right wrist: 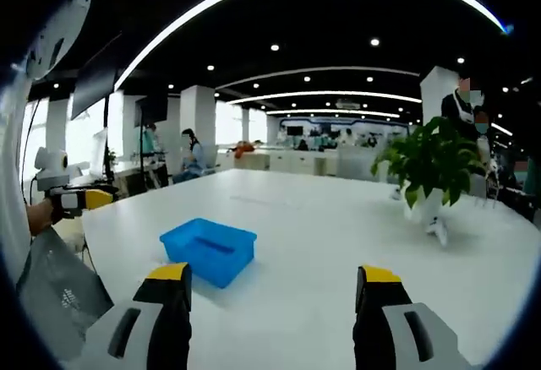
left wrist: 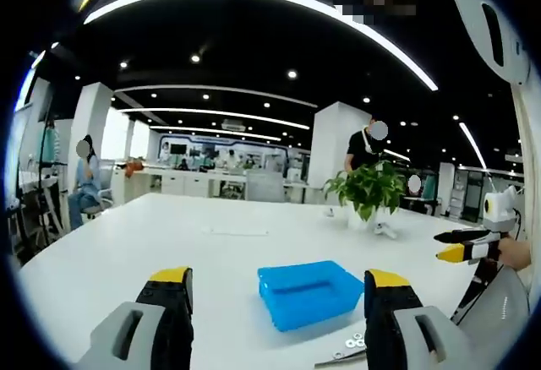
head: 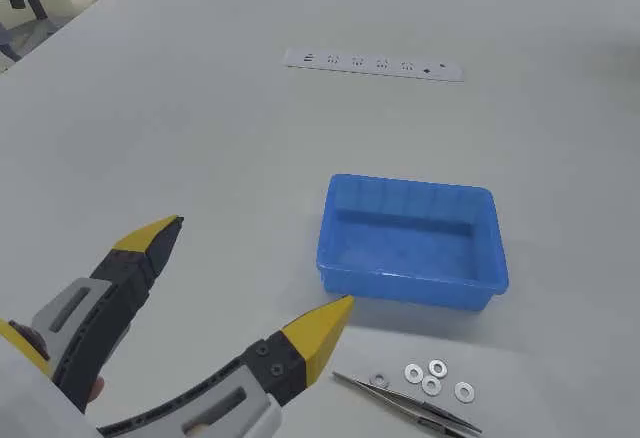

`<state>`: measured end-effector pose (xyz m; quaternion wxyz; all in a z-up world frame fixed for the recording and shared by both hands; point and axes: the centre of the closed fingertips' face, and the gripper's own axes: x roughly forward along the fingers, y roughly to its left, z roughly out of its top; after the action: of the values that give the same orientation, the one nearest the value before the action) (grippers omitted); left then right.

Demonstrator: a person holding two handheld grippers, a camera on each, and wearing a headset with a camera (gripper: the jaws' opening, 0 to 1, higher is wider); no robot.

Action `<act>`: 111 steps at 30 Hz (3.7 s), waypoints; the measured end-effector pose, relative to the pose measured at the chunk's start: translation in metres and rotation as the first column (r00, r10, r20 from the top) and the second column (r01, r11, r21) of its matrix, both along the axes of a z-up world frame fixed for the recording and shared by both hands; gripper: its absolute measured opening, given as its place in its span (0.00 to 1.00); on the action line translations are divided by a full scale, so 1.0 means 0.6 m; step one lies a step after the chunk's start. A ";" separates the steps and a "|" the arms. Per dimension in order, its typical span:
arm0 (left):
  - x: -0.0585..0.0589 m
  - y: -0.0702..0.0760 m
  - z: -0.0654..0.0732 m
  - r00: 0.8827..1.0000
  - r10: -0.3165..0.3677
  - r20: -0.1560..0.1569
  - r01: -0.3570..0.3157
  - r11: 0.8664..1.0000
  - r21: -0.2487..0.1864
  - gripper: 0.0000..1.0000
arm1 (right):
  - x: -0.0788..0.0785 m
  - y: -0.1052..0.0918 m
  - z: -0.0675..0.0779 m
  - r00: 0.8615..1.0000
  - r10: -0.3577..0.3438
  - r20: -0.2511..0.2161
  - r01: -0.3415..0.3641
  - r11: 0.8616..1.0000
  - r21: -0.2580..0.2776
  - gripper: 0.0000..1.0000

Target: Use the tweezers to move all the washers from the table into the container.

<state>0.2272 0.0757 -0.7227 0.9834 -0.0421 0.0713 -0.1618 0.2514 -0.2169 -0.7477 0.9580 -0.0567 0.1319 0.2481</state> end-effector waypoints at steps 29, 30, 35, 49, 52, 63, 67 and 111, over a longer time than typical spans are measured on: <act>-0.003 0.004 0.012 1.000 0.002 0.017 -0.002 1.000 -0.024 0.78 | 0.005 -0.007 0.014 0.999 -0.039 0.006 0.039 0.998 0.039 0.75; -0.003 0.006 0.011 1.000 0.005 0.014 -0.005 1.000 -0.027 0.78 | 0.005 -0.007 0.014 0.999 -0.041 0.007 0.041 0.998 0.040 0.76; -0.004 0.015 0.006 1.000 0.004 0.017 -0.003 0.999 -0.038 0.77 | 0.005 -0.009 0.014 0.999 -0.041 0.021 0.041 0.999 0.012 0.77; -0.006 0.035 0.006 1.000 0.012 -0.004 -0.012 0.997 -0.071 0.68 | 0.015 -0.021 0.035 0.996 -0.084 0.019 0.081 0.992 0.095 0.81; -0.005 0.035 0.008 1.000 0.022 -0.007 -0.022 0.996 -0.084 0.70 | 0.020 -0.034 0.044 0.992 -0.125 0.012 0.122 0.981 0.151 0.80; -0.002 0.030 0.009 0.998 -0.015 -0.056 0.008 0.993 -0.120 0.70 | 0.031 -0.019 0.065 0.995 -0.100 0.018 0.098 0.990 0.106 0.73; -0.003 0.012 -0.023 0.976 -0.136 -0.170 0.127 0.990 -0.066 0.65 | 0.025 0.011 0.041 0.999 -0.006 -0.037 0.006 1.000 0.008 0.65; -0.029 -0.118 -0.263 0.364 -0.584 -0.726 0.920 0.105 0.377 0.03 | -0.112 0.196 -0.143 0.749 0.496 -0.440 -0.602 0.786 -0.139 0.15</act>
<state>0.2097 0.0048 -0.8803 0.6206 0.3810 0.3402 -0.5949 0.1844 -0.0996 -0.8335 0.7791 -0.1749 0.3248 0.5068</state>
